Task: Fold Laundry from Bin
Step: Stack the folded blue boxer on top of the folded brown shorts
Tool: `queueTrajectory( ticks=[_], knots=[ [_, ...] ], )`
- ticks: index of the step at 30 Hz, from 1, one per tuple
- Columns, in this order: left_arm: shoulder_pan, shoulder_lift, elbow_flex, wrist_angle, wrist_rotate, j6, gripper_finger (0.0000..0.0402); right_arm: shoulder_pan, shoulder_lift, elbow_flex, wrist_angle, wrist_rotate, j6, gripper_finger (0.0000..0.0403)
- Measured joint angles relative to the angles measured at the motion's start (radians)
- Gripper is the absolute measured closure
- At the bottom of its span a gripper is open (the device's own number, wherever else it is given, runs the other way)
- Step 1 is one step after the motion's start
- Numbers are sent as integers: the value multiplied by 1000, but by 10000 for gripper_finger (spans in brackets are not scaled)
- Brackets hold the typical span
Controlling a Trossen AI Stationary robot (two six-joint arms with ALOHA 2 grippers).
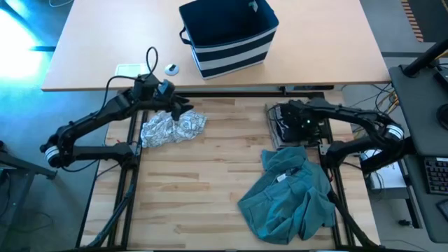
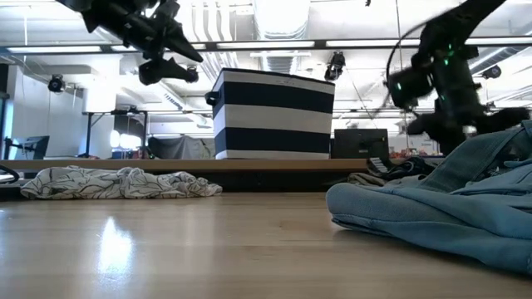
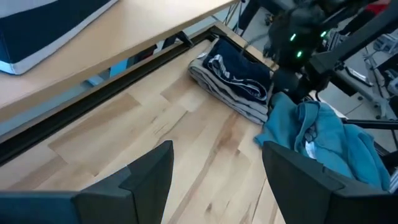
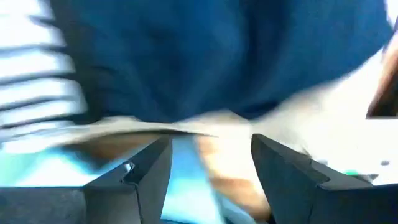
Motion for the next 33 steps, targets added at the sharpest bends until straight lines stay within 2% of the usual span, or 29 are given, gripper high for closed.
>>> queueTrajectory(
  ticks=[3,9,13,18,21,26,30,33],
  knots=[
    [0,10,0,6,0,-9,171,-3,-49,78,8,35,-6,188],
    [0,23,0,24,-2,-35,171,-52,-54,210,153,244,-166,188],
    [0,22,0,32,-2,-61,171,-126,57,216,245,264,-275,188],
    [0,11,0,32,-2,-98,171,-204,261,199,437,263,-411,188],
    [0,-3,0,32,-3,-128,171,-236,367,240,536,267,-488,188],
    [0,-31,0,32,-4,-167,171,-239,418,367,462,290,-551,188],
    [0,-39,0,32,-6,-170,171,-208,346,415,301,290,-528,188],
    [0,-39,0,32,-9,-173,171,-180,259,385,208,290,-473,188]
  ],
)
